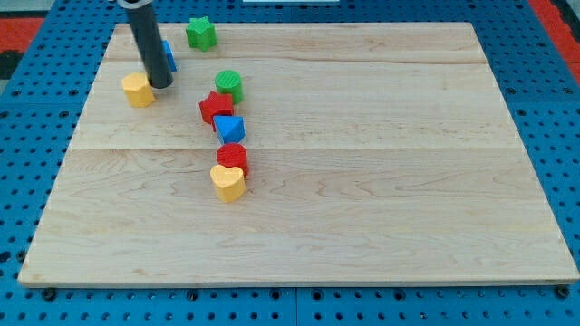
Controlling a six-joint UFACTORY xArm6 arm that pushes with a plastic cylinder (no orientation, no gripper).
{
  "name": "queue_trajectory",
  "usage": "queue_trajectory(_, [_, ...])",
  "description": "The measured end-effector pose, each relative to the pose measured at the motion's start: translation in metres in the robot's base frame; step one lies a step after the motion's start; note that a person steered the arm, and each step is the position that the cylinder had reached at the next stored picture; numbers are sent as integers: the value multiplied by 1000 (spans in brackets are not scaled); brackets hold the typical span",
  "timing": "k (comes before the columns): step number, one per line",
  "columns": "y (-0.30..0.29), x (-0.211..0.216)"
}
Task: Move your arm towards the yellow heart
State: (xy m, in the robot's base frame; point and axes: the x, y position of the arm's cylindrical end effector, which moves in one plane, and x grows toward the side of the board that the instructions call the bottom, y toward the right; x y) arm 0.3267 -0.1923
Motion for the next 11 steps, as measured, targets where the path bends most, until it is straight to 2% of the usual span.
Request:
queue_trajectory(1, [21,42])
queue_trajectory(2, [25,110])
queue_trajectory(3, [29,199])
queue_trajectory(4, [74,242])
queue_trajectory(5, [146,239])
queue_trajectory(6, [157,223])
queue_trajectory(8, [86,220])
queue_trajectory(9, [133,238])
queue_trajectory(10, [173,214])
queue_trajectory(11, [148,200])
